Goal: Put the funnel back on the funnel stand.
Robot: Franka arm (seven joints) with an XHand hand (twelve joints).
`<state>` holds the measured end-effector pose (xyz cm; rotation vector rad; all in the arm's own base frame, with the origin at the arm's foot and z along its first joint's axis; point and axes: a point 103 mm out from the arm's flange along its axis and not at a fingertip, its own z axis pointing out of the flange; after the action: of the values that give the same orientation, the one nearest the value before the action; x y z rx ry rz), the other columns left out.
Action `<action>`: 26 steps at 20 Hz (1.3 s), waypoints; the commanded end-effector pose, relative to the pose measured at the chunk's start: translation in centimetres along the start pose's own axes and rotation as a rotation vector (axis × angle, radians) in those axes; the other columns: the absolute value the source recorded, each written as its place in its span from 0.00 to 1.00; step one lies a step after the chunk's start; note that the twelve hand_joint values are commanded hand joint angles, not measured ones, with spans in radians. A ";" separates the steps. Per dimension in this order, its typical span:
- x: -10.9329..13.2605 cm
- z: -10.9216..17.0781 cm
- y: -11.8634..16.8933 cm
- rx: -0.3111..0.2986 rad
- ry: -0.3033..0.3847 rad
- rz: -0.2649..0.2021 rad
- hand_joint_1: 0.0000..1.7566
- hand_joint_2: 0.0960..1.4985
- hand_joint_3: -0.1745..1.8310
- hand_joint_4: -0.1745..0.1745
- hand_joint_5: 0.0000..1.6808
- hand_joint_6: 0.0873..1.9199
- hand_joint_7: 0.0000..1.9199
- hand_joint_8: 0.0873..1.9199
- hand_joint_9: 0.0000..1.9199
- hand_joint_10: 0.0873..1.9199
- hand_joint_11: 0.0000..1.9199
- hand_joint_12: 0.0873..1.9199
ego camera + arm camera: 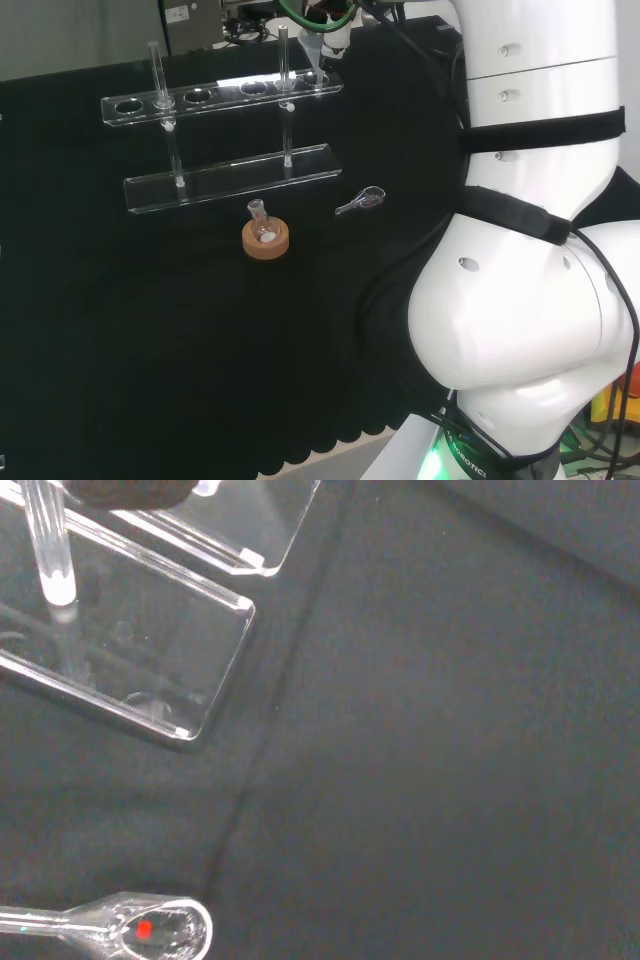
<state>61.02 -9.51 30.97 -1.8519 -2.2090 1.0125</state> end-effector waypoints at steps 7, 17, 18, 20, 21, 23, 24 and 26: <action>0.1 -0.3 -1.3 0.006 0.026 -0.004 0.38 0.59 0.00 0.40 0.08 0.00 0.00 0.21 0.11 0.35 0.06 0.72; 0.8 -0.9 -3.7 0.004 0.025 0.011 0.35 0.56 0.00 0.41 0.03 0.00 0.00 0.18 0.09 0.36 0.05 0.72; 0.8 -1.1 -4.1 -0.002 0.026 0.014 0.35 0.55 0.00 0.41 0.02 0.00 0.00 0.18 0.09 0.36 0.04 0.73; 0.7 -1.6 -5.0 -0.015 0.025 0.022 0.34 0.55 0.00 0.42 0.02 0.00 0.00 0.17 0.08 0.37 0.04 0.73; 0.7 -1.8 -5.5 -0.021 0.024 0.027 0.34 0.55 0.00 0.42 0.02 0.00 0.00 0.17 0.08 0.37 0.04 0.73; 0.7 -2.2 -6.6 -0.033 0.024 0.037 0.34 0.55 0.00 0.42 0.01 0.00 0.00 0.17 0.08 0.37 0.04 0.73; 0.7 -2.5 -7.3 -0.040 0.024 0.041 0.34 0.55 0.00 0.42 0.01 0.00 0.00 0.17 0.08 0.37 0.04 0.73; 0.8 -2.8 -8.7 -0.055 0.026 0.046 0.34 0.55 0.00 0.42 0.01 0.00 0.00 0.17 0.08 0.37 0.04 0.73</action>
<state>56.98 -8.50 35.22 -1.8903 -2.1957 0.9750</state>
